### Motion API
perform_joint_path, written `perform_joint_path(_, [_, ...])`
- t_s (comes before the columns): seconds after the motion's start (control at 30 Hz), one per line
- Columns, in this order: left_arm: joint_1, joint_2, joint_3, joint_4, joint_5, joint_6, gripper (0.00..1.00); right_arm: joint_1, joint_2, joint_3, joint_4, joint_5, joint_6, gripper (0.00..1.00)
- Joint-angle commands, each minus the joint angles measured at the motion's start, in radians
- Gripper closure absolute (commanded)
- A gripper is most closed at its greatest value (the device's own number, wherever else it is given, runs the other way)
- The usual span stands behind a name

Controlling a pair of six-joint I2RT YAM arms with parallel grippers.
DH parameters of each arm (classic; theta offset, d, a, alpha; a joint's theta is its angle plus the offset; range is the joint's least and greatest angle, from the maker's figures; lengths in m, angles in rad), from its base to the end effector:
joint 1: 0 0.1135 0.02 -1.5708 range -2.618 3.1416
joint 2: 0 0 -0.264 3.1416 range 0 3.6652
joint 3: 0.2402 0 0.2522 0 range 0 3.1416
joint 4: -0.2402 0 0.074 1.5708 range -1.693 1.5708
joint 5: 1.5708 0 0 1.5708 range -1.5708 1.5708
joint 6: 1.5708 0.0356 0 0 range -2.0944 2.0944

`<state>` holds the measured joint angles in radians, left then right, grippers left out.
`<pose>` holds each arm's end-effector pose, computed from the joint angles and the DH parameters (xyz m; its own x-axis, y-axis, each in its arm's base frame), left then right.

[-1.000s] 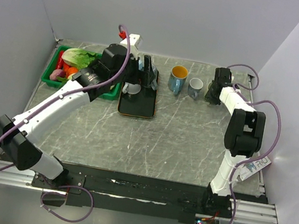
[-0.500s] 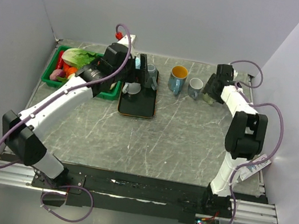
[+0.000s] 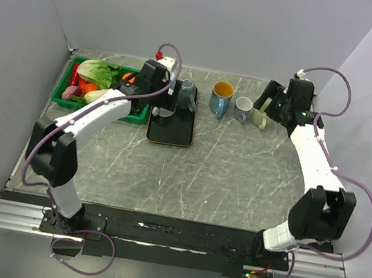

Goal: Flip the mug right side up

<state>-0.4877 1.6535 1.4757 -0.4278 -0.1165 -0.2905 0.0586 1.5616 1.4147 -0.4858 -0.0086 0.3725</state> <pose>0.3407 -0.1760 0.3301 -0.5909 -0.0086 -0.8067 0.2210 0.9600 -0.1721 0.3564 0.0212 0.3362 -0.5737 0.3309 -0.7493 0.1539 0.9420 0.2982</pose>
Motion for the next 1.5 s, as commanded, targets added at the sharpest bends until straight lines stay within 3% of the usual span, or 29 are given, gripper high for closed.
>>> perform_joint_path(0.0, [0.014,0.084,-0.005,0.070,-0.011,0.159,0.03,0.004,-0.104,-0.030,0.001,-0.068,0.055,0.05])
perform_joint_path(0.1, [0.038,0.138,0.002,0.109,0.003,0.151,0.01,0.004,-0.110,0.010,-0.065,-0.090,0.082,0.11])
perform_joint_path(0.53, [0.129,0.299,0.035,0.173,0.176,0.208,0.01,0.004,-0.179,0.010,-0.094,-0.139,0.092,0.14])
perform_joint_path(0.8, [0.135,0.328,0.037,0.198,0.146,0.197,0.23,0.004,-0.204,-0.039,-0.077,-0.148,0.117,0.18])
perform_joint_path(1.07, [0.135,0.336,0.043,0.204,0.156,0.202,0.30,0.004,-0.204,-0.063,-0.071,-0.140,0.123,0.18])
perform_joint_path(1.47, [0.135,0.368,0.054,0.253,0.120,0.203,0.49,0.004,-0.206,-0.072,-0.068,-0.140,0.126,0.20])
